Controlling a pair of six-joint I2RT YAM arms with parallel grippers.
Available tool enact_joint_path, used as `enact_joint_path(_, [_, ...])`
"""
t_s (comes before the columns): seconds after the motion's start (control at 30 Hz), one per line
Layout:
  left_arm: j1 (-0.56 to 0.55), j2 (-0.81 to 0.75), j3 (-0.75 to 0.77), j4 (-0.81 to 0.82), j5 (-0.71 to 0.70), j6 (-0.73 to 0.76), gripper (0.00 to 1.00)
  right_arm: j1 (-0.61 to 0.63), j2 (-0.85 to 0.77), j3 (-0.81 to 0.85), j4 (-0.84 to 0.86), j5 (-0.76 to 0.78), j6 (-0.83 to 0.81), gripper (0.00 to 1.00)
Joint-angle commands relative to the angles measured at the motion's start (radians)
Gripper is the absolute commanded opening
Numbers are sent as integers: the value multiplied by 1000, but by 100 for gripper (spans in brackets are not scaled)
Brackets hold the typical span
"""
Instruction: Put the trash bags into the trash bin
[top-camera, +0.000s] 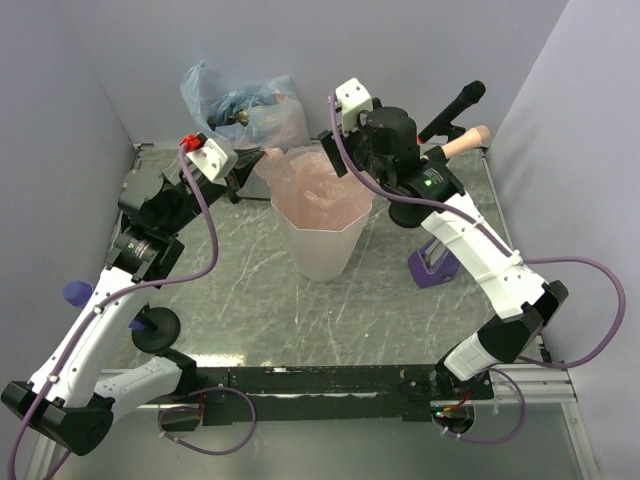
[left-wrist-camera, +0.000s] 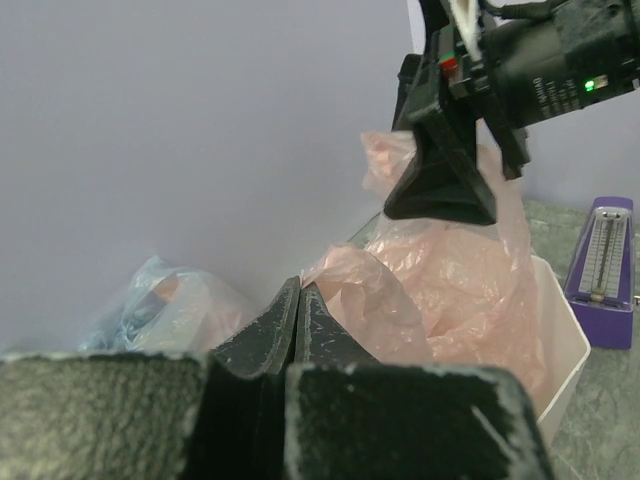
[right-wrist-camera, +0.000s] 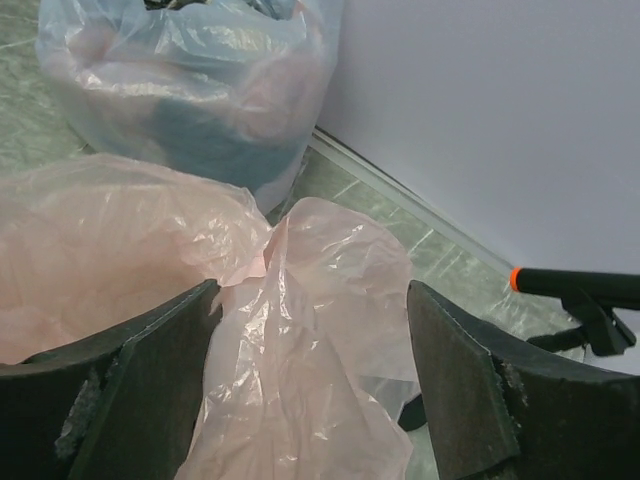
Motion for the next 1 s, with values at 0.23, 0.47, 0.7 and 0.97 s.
enact_joint_path(0.23, [-2, -26, 23, -52, -9, 60, 1, -96, -152, -77, -85, -33, 76, 41])
enact_joint_path(0.47, [1, -84, -17, -111, -63, 271, 1, -248, -216, -73, -115, -304, 181, 13])
enact_joint_path(0.7, [15, -191, -54, -315, 43, 517, 1, -257, -329, -237, -94, -513, 221, 5])
enact_joint_path(0.97, [15, -293, -144, -398, 104, 652, 0, -256, -415, -369, -63, -707, 270, 0])
